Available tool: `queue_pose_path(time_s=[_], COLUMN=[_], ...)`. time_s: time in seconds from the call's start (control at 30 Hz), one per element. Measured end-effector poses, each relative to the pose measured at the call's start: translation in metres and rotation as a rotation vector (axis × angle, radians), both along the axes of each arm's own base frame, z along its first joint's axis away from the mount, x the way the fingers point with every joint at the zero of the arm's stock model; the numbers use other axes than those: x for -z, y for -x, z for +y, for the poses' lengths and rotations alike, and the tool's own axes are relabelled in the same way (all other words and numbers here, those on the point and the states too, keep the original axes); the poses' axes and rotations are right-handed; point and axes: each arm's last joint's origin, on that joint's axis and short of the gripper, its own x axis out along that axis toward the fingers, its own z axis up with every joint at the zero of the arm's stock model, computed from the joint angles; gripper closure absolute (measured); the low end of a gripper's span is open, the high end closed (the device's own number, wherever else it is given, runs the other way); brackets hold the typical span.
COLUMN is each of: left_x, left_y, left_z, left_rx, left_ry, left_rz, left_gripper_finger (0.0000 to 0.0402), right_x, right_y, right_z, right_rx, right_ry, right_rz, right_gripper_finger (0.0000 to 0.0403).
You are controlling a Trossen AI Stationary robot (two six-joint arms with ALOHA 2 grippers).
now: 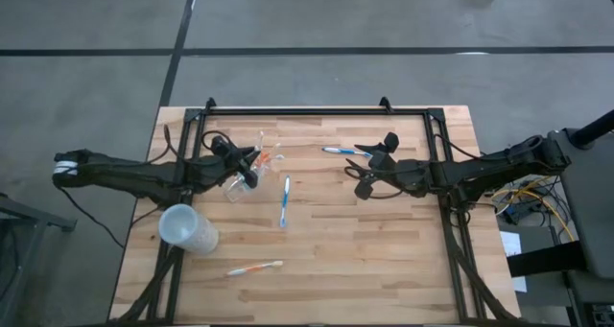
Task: Pick & Place toothbrushing station
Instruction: Put the orange toothbrush into the transparent organizer
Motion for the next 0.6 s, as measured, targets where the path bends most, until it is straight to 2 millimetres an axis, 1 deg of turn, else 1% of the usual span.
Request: queue_pose_path(time_s=[0.23,0.33,0.47,0.6], left_x=[-0.001,-0.006,-0.024,-0.053], left_y=[0.0,0.0,0.0,0.002], left_z=[-0.001,-0.001,-0.001,-0.001], left_rx=[0.035,0.043,0.054,0.054], left_ry=[-0.005,-0.026,-0.092,-0.166], left_rz=[0.007,0.001,-0.011,-0.052], left_gripper_finger=[0.0241,0.0206,0.0183,0.0179], right_x=[0.0,0.0,0.0,0.0], right_y=[0.0,0.0,0.0,0.0], right_z=[0.0,0.0,0.0,0.0], right_rx=[0.0,0.0,0.0,0.0], right_ry=[0.0,0.0,0.0,0.0], right_rz=[0.0,0.0,-0.001,0.0], right_gripper_finger=[0.0193,0.0193,0.0193,0.0193])
